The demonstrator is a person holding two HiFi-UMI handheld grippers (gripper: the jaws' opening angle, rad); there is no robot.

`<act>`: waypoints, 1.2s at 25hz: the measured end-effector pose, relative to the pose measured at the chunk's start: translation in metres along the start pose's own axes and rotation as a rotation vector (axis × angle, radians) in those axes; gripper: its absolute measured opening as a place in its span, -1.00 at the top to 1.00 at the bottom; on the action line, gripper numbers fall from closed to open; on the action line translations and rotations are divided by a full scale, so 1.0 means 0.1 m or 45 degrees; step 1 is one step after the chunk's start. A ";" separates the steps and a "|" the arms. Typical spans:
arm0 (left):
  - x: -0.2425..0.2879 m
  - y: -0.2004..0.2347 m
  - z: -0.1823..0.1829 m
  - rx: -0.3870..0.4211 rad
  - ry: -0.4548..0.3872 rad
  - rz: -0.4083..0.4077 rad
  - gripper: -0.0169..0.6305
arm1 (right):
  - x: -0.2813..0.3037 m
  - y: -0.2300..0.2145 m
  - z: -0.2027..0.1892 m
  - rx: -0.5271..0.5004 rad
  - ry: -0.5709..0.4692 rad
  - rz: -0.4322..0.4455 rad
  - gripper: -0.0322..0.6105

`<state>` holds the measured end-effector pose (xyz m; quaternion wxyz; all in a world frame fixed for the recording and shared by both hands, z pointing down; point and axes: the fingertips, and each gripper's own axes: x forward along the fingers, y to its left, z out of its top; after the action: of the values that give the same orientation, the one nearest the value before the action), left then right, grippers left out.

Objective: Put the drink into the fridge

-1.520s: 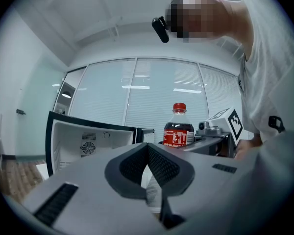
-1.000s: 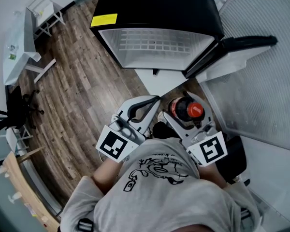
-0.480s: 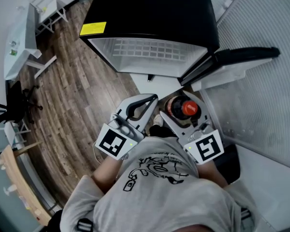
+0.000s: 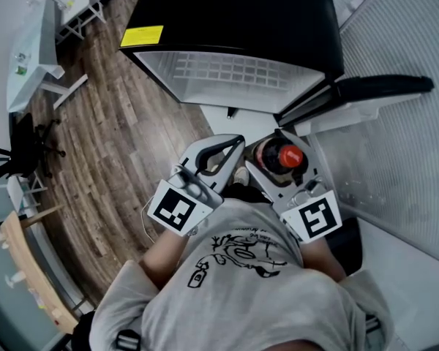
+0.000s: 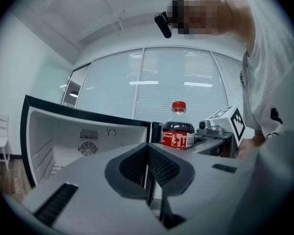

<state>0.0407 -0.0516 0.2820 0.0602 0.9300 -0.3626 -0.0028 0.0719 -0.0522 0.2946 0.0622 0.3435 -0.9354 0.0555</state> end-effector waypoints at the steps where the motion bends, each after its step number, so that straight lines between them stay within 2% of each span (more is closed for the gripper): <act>1: -0.01 0.02 -0.01 -0.005 0.001 -0.003 0.94 | 0.02 0.00 -0.02 0.004 0.006 -0.005 -0.11; 11: -0.08 0.32 -0.06 0.009 0.013 -0.044 0.94 | 0.31 0.03 -0.09 -0.003 0.027 -0.079 -0.11; 21: -0.11 0.56 -0.02 0.008 -0.027 -0.070 0.94 | 0.54 0.04 -0.09 -0.031 0.021 -0.104 -0.11; 30: 0.00 0.67 -0.17 0.018 -0.012 -0.080 0.94 | 0.66 -0.11 -0.22 -0.034 0.044 -0.123 -0.11</act>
<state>-0.0037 -0.0991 0.3068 0.0517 0.9413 -0.3335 -0.0067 0.0303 -0.0994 0.3269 0.0854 0.3865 -0.9172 0.0457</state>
